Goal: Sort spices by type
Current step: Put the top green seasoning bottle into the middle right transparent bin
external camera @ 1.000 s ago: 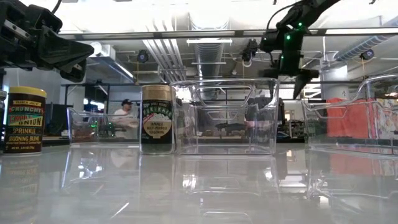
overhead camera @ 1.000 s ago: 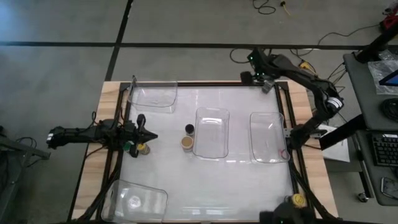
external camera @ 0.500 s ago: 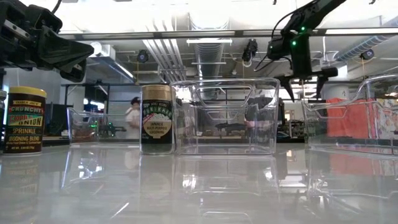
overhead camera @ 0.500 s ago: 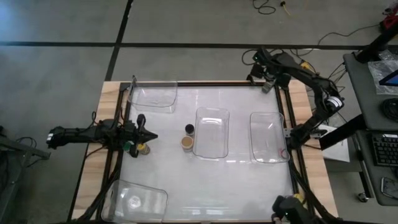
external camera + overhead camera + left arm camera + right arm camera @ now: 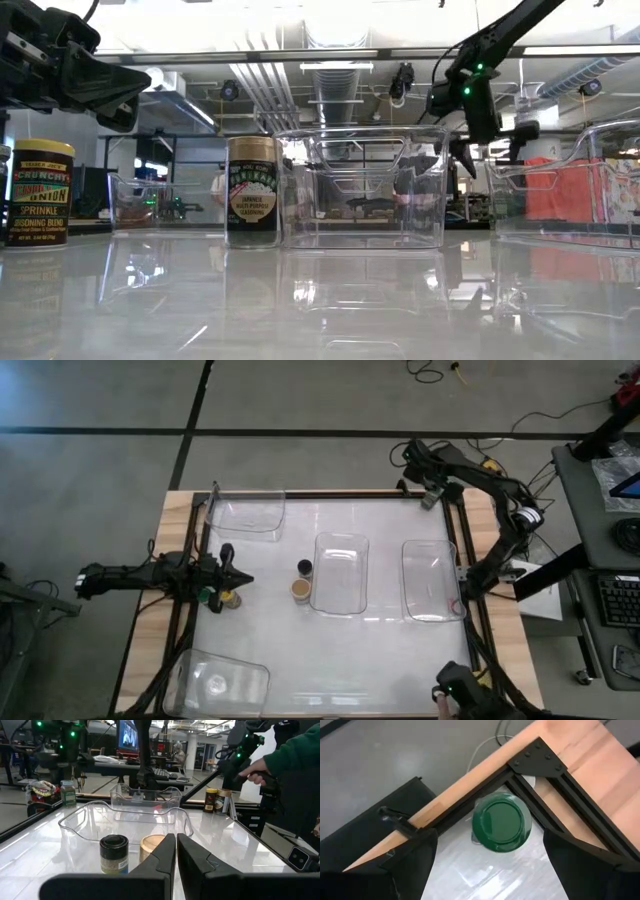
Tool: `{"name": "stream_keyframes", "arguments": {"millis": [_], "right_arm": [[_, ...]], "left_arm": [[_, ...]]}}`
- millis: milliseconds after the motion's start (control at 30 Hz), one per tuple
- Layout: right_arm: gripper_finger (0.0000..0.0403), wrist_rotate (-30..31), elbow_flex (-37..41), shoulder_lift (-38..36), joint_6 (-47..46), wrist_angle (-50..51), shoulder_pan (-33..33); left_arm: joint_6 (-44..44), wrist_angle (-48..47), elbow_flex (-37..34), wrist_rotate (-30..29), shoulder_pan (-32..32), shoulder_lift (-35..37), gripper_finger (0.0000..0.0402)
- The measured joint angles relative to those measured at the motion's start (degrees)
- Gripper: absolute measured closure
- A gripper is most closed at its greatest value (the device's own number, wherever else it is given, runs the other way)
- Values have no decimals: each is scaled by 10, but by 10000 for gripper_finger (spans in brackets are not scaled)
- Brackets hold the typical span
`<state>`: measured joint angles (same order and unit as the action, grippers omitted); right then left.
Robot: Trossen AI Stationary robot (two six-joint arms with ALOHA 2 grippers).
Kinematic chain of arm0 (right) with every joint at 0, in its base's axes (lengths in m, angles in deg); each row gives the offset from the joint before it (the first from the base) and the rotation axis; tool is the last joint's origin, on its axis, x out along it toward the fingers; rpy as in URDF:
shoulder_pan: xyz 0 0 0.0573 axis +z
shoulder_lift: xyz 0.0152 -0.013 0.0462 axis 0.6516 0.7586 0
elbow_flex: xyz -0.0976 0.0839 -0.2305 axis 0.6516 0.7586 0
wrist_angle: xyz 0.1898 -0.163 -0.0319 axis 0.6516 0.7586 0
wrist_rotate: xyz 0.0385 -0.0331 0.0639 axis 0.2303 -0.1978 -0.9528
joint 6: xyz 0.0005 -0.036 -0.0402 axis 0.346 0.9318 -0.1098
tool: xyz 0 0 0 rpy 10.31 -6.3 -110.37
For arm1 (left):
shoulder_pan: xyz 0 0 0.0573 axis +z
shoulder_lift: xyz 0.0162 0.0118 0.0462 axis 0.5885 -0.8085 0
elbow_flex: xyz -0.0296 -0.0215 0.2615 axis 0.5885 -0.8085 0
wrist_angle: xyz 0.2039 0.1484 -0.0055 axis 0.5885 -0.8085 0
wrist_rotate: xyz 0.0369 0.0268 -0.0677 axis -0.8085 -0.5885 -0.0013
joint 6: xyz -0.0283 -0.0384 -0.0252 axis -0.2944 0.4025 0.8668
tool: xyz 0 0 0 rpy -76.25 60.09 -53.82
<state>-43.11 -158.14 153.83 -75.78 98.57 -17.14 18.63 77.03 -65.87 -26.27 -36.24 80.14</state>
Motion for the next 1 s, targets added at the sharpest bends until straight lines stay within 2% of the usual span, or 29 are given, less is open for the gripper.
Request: {"name": "stream_keyframes", "arguments": {"millis": [567, 800, 1000], "right_arm": [[90, 29, 0, 49, -39, 11, -11], [118, 31, 0, 52, -48, 9, -11], [158, 33, 2, 52, -50, 9, -11]], "left_arm": [[0, 0, 0, 0, 0, 0, 400], [0, 0, 0, 0, 0, 0, 400], [0, 0, 0, 0, 0, 0, 400]]}}
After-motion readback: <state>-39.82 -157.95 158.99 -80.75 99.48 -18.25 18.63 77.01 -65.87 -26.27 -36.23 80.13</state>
